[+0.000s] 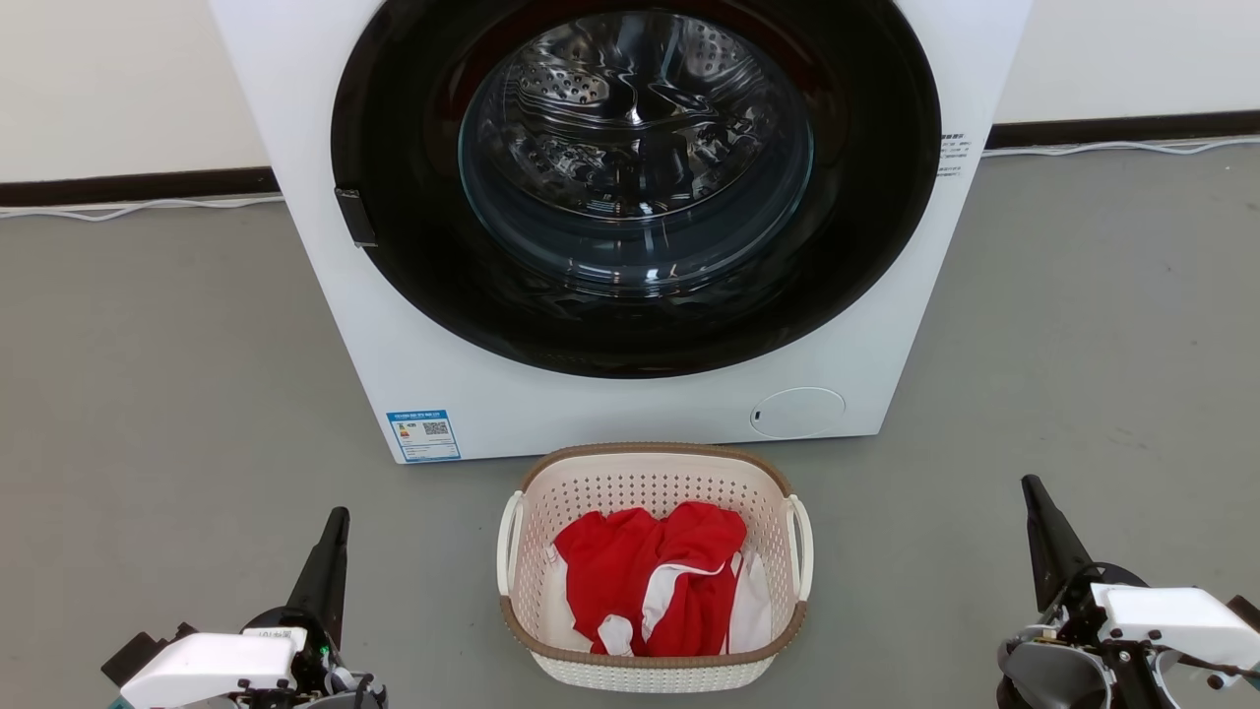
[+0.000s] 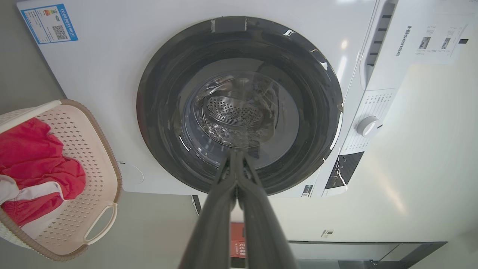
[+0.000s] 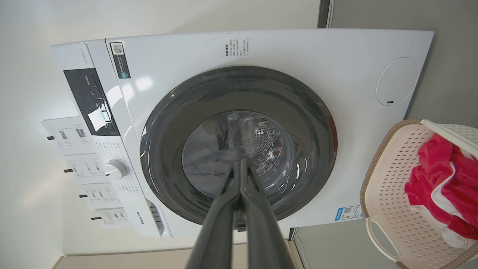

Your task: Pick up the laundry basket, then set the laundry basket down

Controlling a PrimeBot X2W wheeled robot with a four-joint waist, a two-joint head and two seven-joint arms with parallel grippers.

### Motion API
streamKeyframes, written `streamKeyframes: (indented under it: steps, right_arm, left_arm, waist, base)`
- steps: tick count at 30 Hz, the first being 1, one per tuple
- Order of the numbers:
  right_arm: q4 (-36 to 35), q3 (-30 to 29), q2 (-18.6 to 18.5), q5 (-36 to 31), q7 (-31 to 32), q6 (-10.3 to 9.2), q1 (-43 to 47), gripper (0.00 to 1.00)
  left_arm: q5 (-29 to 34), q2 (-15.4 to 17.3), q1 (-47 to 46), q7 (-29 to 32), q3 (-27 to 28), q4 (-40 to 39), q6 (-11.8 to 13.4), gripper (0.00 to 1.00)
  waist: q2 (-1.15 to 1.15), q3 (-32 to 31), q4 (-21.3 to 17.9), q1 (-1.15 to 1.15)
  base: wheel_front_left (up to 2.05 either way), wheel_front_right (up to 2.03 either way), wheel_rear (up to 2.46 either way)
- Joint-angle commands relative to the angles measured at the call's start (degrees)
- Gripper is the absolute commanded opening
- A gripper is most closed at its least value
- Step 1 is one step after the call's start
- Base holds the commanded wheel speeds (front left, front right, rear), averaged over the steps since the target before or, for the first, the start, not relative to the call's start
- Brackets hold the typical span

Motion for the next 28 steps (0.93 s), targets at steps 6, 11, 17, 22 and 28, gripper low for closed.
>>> streamKeyframes:
  steps: [6,11,17,22,28]
  right_arm:
    - [-1.8,1.02,-0.25,0.38,0.44,0.42,-1.3,0.0]
    - [-1.8,1.02,-0.25,0.38,0.44,0.42,-1.3,0.0]
    - [-1.8,1.02,-0.25,0.38,0.44,0.42,-1.3,0.0]
    - [-1.8,1.02,-0.25,0.38,0.44,0.42,-1.3,0.0]
    - [-1.8,1.02,-0.25,0.38,0.44,0.42,-1.3,0.0]
  left_arm:
    - [-0.25,0.6,-3.22,0.13,1.71,-1.74,-0.43,0.0]
    - [-0.25,0.6,-3.22,0.13,1.71,-1.74,-0.43,0.0]
    - [-0.26,0.6,-3.22,0.13,1.71,-1.74,-0.43,0.0]
    - [-0.26,0.6,-3.22,0.12,1.71,-1.74,-0.43,0.0]
    - [-0.26,0.6,-3.22,0.12,1.71,-1.74,-0.43,0.0]
  waist:
    - [0.0,0.0,0.0,0.0]
    - [0.0,0.0,0.0,0.0]
    - [0.0,0.0,0.0,0.0]
    - [0.0,0.0,0.0,0.0]
    - [0.0,0.0,0.0,0.0]
  base:
    - [0.0,0.0,0.0]
    - [0.0,0.0,0.0]
    - [0.0,0.0,0.0]
    - [0.0,0.0,0.0]
    - [0.0,0.0,0.0]
